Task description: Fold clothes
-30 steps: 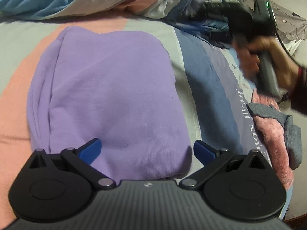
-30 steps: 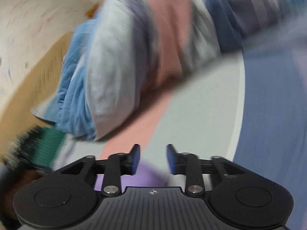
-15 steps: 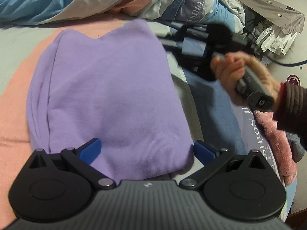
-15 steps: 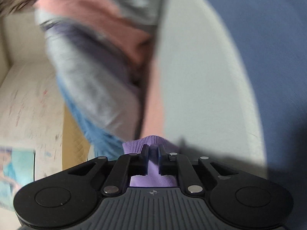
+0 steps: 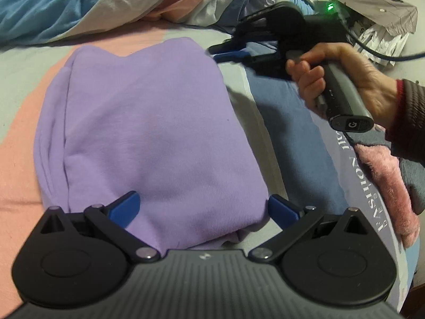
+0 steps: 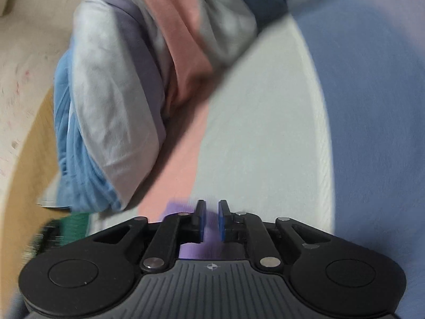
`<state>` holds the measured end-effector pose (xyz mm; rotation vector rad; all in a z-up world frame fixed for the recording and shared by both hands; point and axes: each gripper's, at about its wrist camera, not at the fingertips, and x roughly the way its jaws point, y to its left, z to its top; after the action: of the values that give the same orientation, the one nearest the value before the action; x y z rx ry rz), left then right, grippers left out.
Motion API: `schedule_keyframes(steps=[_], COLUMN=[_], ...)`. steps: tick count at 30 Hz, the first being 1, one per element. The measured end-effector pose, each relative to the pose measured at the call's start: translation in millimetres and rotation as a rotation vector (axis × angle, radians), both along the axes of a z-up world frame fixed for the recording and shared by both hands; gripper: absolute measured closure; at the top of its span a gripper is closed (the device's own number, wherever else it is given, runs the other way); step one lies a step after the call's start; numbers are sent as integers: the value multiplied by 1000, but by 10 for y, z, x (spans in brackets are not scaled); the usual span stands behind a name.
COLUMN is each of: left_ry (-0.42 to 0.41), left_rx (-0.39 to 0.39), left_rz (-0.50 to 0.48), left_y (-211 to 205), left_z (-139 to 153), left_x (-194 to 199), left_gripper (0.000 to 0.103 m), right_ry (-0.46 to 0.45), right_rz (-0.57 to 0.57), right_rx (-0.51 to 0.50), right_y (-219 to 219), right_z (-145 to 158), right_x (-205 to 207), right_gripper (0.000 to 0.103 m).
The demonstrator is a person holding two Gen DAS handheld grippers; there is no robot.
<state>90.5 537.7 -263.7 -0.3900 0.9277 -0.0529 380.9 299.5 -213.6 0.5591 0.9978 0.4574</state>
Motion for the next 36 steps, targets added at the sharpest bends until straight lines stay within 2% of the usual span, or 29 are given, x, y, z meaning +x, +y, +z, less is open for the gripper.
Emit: schedule_keyframes(steps=[2,3,4,7,9,10,11,12,13,14,16,18,19,21,22,25,28,30,31,32,33,36], left_ry=[15,26,39,47,39,35,32,30,25,21,18,11,9,6,5,4,8,5,2,-1,-4,-11], left_rx=[-6,-2,6,19,23,28,36,46,51,51,47,46,44,41,39,38,41,37,36,34,32,24], left_rz=[1,-2,-7,-9,-11,-14,-20,-27,-30,-30,-32,-38,-39,-36,-34,-34,-41,-40,-38,-35,-34,-31], left_y=[3,0,-10,-40,-53,-63,-76,-91,-99,-99,-97,-97,-97,-97,-97,-27,-26,-18,-15,-12,-8,10], left_z=[20,31,44,67,58,49,39,30,22,16,5,-5,-11,-21,-25,4,-5,-13,-19,-25,-30,-42], left_x=[28,48,70,100,87,79,75,74,72,70,71,74,78,89,95,46,70,77,77,78,79,84], left_gripper=[0,0,0,0,0,0,0,0,0,0,0,0,0,0,0,0,0,0,0,0,0,0], right_ry=[-204,-301,-372,-455,-466,-433,-390,-349,-340,-331,-340,-390,-399,-471,-506,-611,-543,-486,-445,-396,-349,-357], right_rz=[29,114,269,663,840,892,906,916,874,830,663,636,674,786,841,941,953,964,969,971,973,951], right_rx=[-130,-183,-210,-259,-340,-378,-421,-463,-485,-506,-479,-416,-393,-446,-474,-610,-586,-588,-597,-579,-560,-525], right_y=[44,147,314,832,1173,1348,1476,1601,1656,1709,1707,1654,1668,1758,1804,2042,2188,2282,2332,2357,2379,2319], right_z=[304,413,501,550,461,356,222,92,39,-10,117,271,321,349,362,282,256,183,129,113,98,225], right_x=[-170,-254,-349,-650,-819,-827,-790,-752,-680,-607,-476,-528,-568,-718,-792,-910,-753,-684,-636,-578,-523,-534], right_gripper=[88,86,85,83,85,85,88,99,103,103,94,90,90,72,66,58,55,58,64,87,91,95])
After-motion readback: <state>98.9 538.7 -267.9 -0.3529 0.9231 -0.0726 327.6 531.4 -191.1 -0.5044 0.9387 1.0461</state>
